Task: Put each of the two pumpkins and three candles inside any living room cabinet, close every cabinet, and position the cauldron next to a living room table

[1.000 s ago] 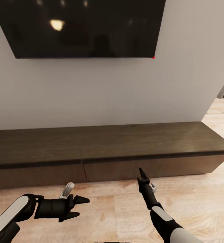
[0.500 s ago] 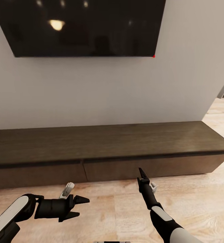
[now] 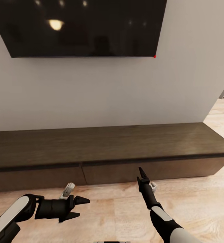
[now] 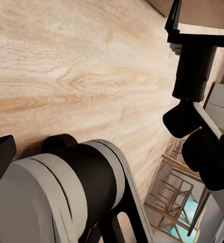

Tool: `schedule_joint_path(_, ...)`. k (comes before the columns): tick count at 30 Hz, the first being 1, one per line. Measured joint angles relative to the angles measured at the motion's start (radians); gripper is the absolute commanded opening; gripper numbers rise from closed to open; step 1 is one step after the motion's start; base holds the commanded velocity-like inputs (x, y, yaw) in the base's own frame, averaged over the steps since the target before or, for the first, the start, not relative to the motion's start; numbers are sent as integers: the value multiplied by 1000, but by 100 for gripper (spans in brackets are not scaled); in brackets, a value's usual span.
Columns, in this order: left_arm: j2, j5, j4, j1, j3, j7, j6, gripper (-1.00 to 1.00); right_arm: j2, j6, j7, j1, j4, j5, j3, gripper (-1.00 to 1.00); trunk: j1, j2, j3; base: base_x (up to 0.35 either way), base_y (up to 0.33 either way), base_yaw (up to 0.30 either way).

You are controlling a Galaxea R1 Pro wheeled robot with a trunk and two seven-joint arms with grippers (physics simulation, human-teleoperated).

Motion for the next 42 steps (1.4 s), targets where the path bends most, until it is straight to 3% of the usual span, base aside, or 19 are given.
schedule_joint_path(27, 0, -1, 0, 0, 5, 0, 0, 100, -2, 0, 0, 0, 2, 2, 0, 100, 0, 0, 0, 72, -43, 0)
schedule_joint_path(38, 0, 0, 0, 0, 5, 0, 0, 100, -2, 0, 0, 0, 2, 3, 0, 100, 42, -77, -34, 0, 0, 0)
schedule_joint_path(42, 0, 0, 0, 0, 5, 0, 0, 100, -2, 0, 0, 0, 2, 3, 0, 100, 42, -77, -34, 0, 0, 0)
